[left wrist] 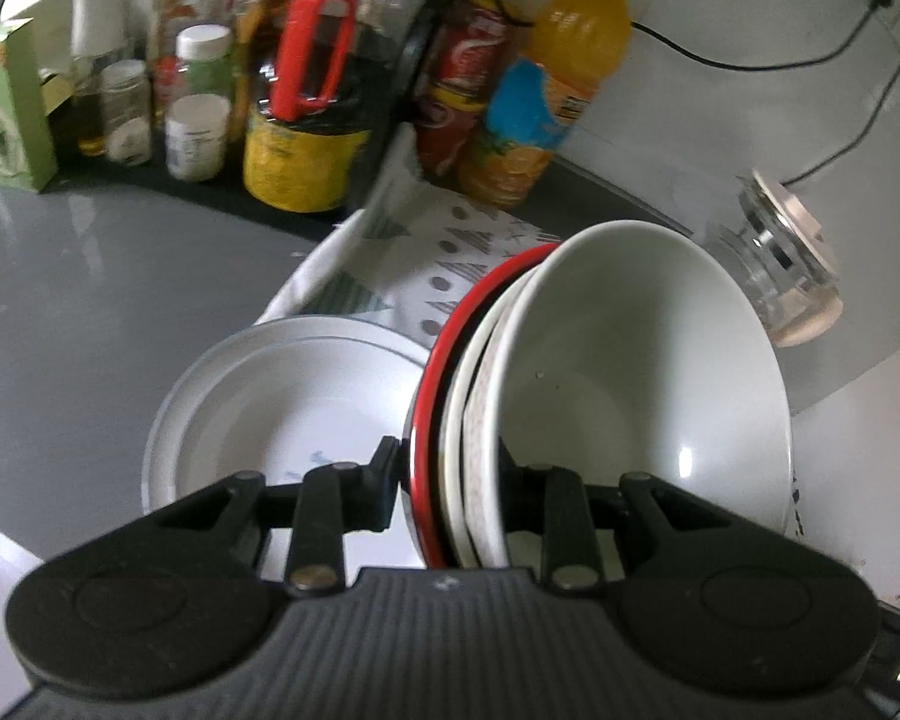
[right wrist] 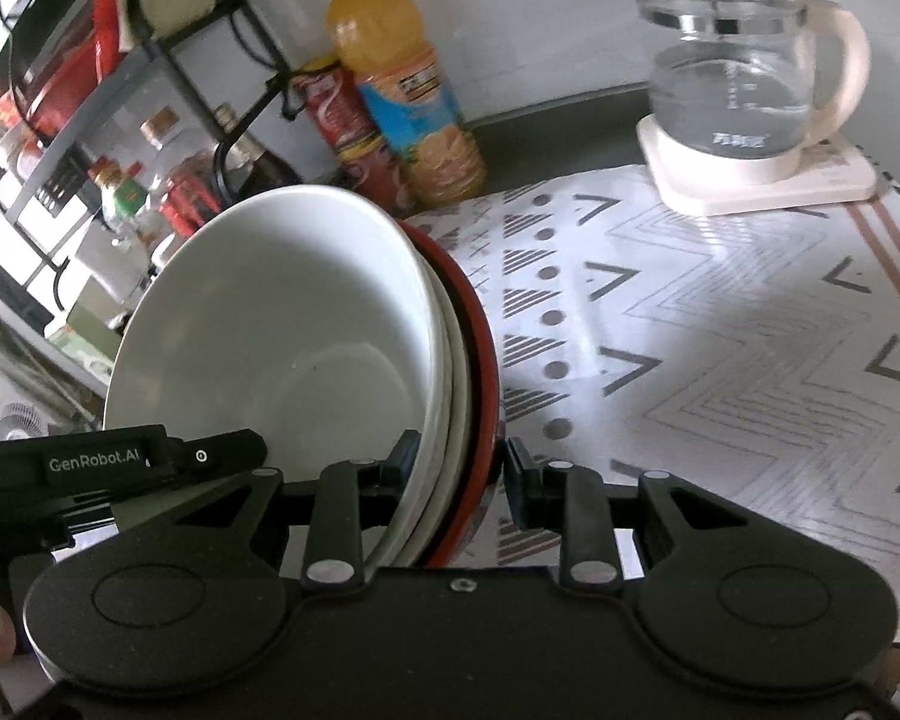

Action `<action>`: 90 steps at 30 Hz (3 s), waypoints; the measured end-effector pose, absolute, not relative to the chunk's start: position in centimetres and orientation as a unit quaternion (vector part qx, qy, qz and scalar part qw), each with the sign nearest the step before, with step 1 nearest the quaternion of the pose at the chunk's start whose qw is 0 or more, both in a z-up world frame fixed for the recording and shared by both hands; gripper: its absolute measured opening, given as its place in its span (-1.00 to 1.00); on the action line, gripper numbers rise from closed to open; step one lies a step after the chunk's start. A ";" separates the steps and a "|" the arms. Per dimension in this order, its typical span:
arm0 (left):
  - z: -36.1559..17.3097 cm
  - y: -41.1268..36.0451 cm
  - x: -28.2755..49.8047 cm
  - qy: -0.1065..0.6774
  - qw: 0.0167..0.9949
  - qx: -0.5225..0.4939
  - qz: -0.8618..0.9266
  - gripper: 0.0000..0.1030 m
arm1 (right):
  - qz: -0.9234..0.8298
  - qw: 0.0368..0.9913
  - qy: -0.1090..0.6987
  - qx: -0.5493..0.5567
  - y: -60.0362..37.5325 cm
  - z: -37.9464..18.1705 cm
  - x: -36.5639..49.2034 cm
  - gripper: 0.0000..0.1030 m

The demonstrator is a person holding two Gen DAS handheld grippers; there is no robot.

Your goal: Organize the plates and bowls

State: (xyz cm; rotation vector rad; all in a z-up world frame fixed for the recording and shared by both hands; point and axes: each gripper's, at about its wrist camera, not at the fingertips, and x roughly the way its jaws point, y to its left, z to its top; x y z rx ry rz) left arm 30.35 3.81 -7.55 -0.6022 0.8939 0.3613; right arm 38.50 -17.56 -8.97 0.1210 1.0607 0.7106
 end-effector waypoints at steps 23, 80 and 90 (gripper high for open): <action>-11.5 9.6 29.8 0.463 0.805 -0.321 0.186 -0.46 | 0.321 0.775 0.544 0.028 -11.5 -11.7 37.7 -0.44; -3.5 8.0 18.8 0.409 0.871 -0.235 0.140 1.00 | 0.205 0.904 0.372 0.042 -20.8 -3.0 26.2 1.00; -1.6 6.9 14.1 0.397 0.881 -0.227 0.122 1.00 | 0.178 0.913 0.362 0.057 -23.1 -0.9 21.2 1.00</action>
